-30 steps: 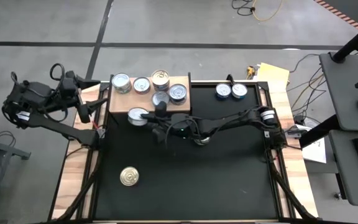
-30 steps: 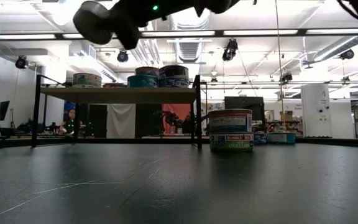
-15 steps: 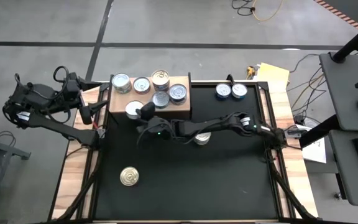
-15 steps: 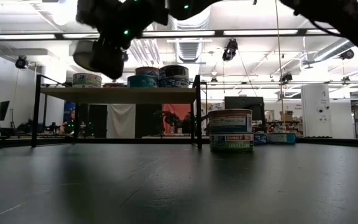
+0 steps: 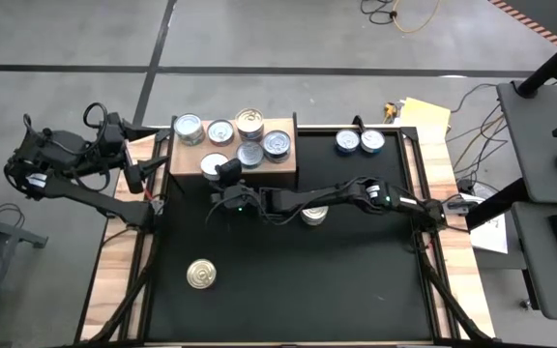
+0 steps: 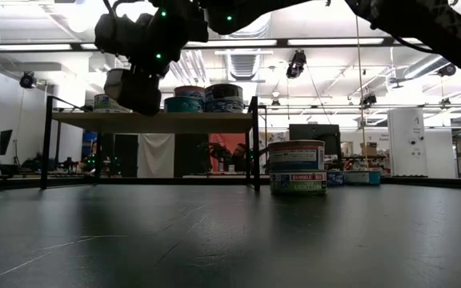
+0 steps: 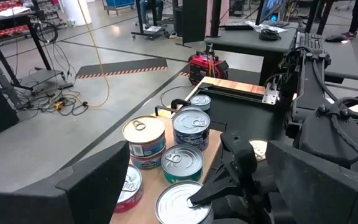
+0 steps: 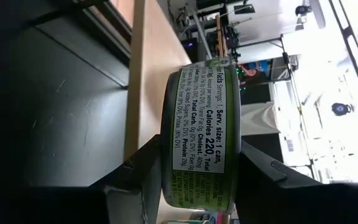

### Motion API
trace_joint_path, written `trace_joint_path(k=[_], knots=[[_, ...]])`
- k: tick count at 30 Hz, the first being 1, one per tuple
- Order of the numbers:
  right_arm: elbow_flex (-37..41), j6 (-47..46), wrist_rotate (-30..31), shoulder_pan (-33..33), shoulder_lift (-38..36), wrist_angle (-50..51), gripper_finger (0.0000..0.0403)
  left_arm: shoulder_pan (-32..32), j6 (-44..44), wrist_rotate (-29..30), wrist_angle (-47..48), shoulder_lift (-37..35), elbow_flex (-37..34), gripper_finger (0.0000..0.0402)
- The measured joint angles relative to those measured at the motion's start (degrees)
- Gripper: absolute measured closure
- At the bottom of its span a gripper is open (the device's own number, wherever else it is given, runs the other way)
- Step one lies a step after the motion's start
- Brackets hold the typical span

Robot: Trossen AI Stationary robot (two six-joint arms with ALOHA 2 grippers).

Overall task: Stack canned seafood by type on shelf
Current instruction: Put the green tuna can on the shelf

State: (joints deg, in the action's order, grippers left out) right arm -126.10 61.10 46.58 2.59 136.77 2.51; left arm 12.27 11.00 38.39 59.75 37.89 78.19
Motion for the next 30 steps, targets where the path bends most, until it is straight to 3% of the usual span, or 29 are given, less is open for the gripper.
trace_joint_path(k=[13,30], knots=[[0.02,-6.32,-3.27,-0.18,0.0,1.21,0.0262,0.0,0.0,0.0,-0.07,0.67,0.0,0.0041],[0.07,-7.38,-4.67,-1.76,-0.02,3.23,0.0262,0.0,0.0,0.0,-0.09,2.69,-0.02,0.0041]])
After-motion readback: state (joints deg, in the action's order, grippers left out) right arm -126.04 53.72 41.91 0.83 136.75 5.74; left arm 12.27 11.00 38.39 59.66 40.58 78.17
